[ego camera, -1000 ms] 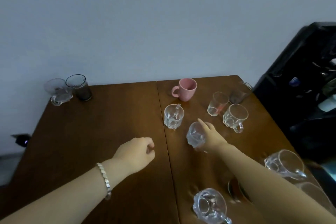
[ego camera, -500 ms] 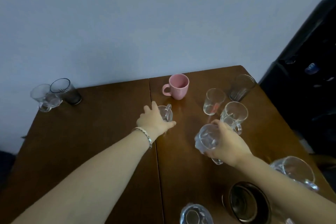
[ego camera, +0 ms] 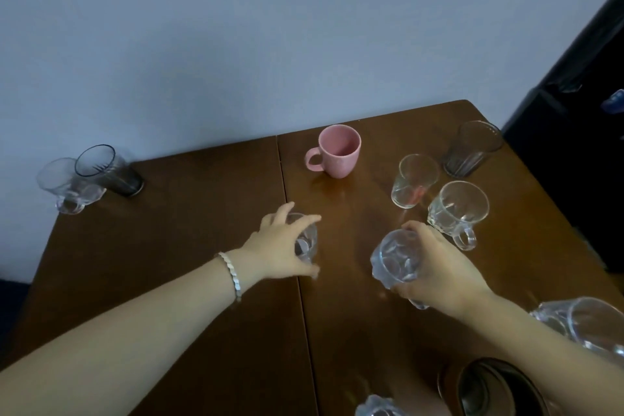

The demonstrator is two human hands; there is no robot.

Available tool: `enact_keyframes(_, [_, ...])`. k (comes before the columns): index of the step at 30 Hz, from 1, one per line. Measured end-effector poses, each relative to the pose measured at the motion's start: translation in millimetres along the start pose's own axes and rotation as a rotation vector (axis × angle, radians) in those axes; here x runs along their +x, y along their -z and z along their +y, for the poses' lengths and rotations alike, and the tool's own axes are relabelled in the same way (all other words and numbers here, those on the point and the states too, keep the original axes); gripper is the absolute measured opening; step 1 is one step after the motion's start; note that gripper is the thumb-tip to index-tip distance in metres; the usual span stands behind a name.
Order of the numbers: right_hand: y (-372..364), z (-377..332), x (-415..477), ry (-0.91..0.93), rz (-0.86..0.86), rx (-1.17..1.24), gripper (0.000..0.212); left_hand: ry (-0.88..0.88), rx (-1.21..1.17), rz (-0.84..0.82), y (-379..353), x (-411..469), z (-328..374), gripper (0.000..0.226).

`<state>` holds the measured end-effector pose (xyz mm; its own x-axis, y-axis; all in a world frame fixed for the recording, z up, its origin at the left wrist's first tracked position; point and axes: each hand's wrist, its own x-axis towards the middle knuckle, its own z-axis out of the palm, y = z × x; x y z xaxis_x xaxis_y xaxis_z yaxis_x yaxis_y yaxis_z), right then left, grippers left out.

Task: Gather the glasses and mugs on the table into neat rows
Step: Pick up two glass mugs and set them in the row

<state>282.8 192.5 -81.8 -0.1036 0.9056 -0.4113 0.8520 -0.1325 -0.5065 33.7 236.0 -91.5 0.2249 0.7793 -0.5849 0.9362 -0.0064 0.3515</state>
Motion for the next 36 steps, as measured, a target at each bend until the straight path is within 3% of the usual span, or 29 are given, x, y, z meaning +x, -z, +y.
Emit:
enact_keyframes(3, [-9, -13, -2, -0.011, -0.017, -0.019, 0.092, 0.147, -0.189, 0.189, -13, -3, -6, 0.081])
enact_keyframes(7, [-21, -34, 0, -0.027, -0.011, -0.023, 0.091, 0.186, -0.337, 0.286, -24, -4, -7, 0.079])
enact_keyframes(12, [-31, -76, 10, -0.014, -0.002, -0.016, 0.091, 0.136, -0.386, 0.328, -11, -25, -38, 0.085])
enact_keyframes(20, [-59, -166, 50, 0.12, 0.024, 0.049, 0.09, 0.197, -0.288, 0.648, 91, -27, -159, 0.078])
enact_keyframes(28, [-102, -242, 115, 0.085, 0.052, 0.11, 0.091, 0.321, -0.271, 0.645, 141, 27, -234, 0.069])
enact_keyframes(36, [-114, -307, 205, 0.082, 0.188, 0.132, 0.086, 0.274, -0.256, 0.649, 145, 64, -257, 0.05])
